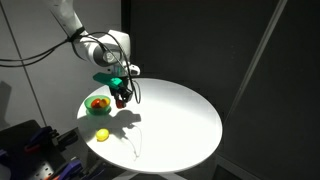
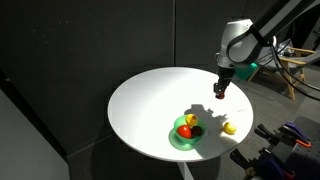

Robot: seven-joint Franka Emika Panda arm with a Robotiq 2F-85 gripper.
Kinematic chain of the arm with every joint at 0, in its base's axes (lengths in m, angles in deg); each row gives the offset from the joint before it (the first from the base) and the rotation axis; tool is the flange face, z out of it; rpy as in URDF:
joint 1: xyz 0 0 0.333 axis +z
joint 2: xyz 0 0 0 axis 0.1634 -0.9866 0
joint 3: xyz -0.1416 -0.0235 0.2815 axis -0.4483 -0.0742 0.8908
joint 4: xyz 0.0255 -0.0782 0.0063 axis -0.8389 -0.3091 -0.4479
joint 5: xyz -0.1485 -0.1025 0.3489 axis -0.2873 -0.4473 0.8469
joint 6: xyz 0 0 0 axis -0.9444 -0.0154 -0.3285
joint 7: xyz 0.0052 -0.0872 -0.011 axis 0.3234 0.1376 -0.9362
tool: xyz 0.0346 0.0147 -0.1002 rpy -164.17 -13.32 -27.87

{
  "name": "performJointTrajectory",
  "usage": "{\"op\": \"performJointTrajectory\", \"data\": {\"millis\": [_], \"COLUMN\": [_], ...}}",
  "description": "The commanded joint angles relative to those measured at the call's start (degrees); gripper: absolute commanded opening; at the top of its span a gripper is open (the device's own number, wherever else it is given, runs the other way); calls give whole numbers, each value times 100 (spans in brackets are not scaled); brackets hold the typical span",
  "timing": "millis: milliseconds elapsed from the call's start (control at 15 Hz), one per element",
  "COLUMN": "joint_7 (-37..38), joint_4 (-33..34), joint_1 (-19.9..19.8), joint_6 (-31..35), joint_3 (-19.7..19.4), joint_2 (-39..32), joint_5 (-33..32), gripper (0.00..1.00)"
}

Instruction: Put the toy strawberry in the bowl

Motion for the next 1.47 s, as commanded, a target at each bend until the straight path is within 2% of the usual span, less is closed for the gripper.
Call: {"op": "performJointTrajectory", "data": {"millis": [0,1133,1400], "joint_7": [-253,230,-118], "joint_4": [28,-49,-103], "joint_1": [77,830,823], "joint_6": [-142,-233,-378], "joint_3": [206,394,585], "joint_2": [144,281,337], "joint_5": [275,-582,-300], "gripper": [23,23,23]}}
